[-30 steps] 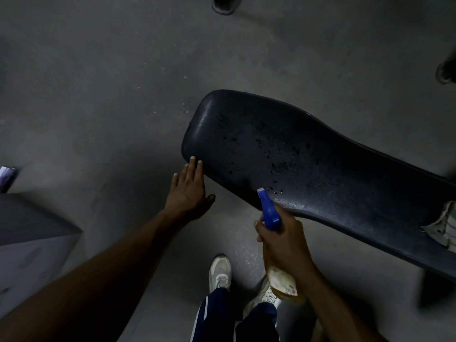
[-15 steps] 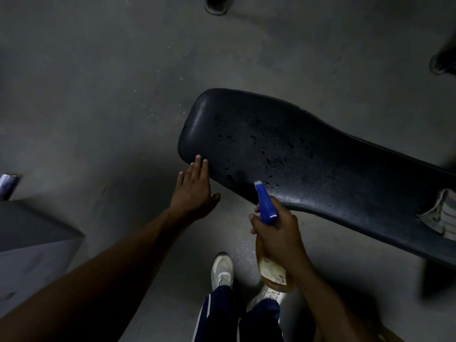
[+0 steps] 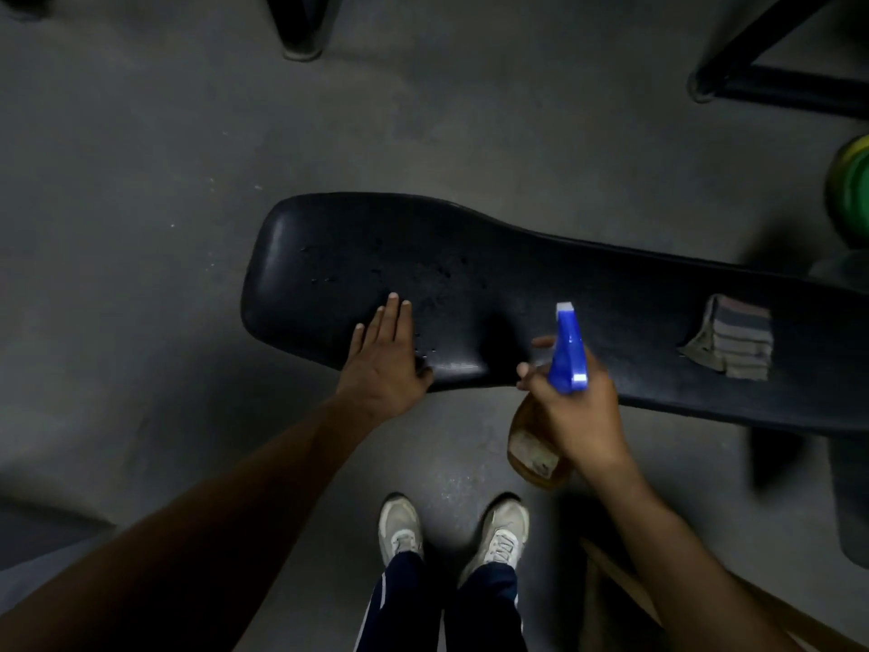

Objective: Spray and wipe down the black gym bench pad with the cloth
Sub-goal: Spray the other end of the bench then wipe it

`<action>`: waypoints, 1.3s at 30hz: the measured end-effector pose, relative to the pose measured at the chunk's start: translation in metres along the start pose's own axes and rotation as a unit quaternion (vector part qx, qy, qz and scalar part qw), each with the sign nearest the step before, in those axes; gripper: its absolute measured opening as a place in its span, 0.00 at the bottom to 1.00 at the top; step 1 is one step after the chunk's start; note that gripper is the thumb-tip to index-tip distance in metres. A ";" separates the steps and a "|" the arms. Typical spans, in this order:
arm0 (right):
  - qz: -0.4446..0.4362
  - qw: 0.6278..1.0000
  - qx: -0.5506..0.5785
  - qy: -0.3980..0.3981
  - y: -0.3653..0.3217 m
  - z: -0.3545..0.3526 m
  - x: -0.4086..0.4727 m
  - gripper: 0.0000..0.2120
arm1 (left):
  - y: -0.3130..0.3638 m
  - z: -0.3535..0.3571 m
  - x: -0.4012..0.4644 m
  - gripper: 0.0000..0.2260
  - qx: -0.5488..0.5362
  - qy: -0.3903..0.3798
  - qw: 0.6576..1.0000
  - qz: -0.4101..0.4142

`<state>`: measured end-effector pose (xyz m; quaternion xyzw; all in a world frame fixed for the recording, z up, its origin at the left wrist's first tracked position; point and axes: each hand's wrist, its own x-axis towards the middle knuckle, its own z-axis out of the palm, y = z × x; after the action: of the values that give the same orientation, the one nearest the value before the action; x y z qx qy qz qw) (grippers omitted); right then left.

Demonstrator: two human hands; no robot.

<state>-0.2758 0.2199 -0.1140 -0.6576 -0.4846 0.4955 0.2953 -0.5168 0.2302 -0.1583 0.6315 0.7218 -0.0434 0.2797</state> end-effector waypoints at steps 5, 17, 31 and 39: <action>-0.036 0.995 0.040 0.078 -0.008 -0.065 0.022 0.14 | 0.058 0.009 0.015 0.44 0.014 -0.007 0.999 0.035; -0.154 0.986 0.011 0.065 -0.020 -0.196 0.102 0.09 | 0.179 0.039 0.046 0.45 0.049 -0.034 0.993 0.104; -0.127 0.990 0.012 -0.062 -0.007 -0.224 0.139 0.26 | 0.222 0.054 0.069 0.46 0.058 -0.025 0.992 0.110; -0.112 0.992 0.053 -0.023 0.003 -0.220 0.138 0.28 | 0.220 0.053 0.073 0.45 0.055 -0.023 0.992 0.107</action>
<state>-0.0627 0.3673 -0.0937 -0.5709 -0.5353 0.4993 0.3717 -0.2959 0.3170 -0.1726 0.7182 0.6401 -0.0680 0.2642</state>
